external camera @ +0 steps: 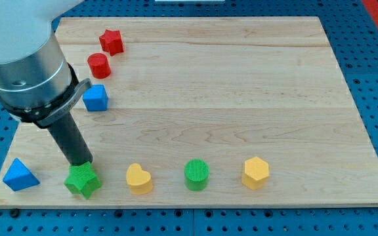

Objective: Push the green circle slightly down

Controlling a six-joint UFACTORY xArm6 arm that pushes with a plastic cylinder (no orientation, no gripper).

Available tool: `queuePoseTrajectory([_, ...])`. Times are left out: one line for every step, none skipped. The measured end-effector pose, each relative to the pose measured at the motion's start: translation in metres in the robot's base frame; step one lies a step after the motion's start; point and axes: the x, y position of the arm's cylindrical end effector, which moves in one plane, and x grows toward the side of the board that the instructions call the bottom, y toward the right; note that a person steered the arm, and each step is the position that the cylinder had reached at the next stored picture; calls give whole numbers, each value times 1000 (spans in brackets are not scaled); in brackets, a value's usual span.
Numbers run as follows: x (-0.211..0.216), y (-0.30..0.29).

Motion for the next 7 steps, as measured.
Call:
queuePoseTrajectory([-3, 0])
queuePoseTrajectory([-21, 41])
queuePoseTrajectory([-32, 107])
queuePoseTrajectory([-30, 135])
queuePoseTrajectory([-25, 148])
queuePoseTrajectory([-19, 162])
queuePoseTrajectory([-11, 166])
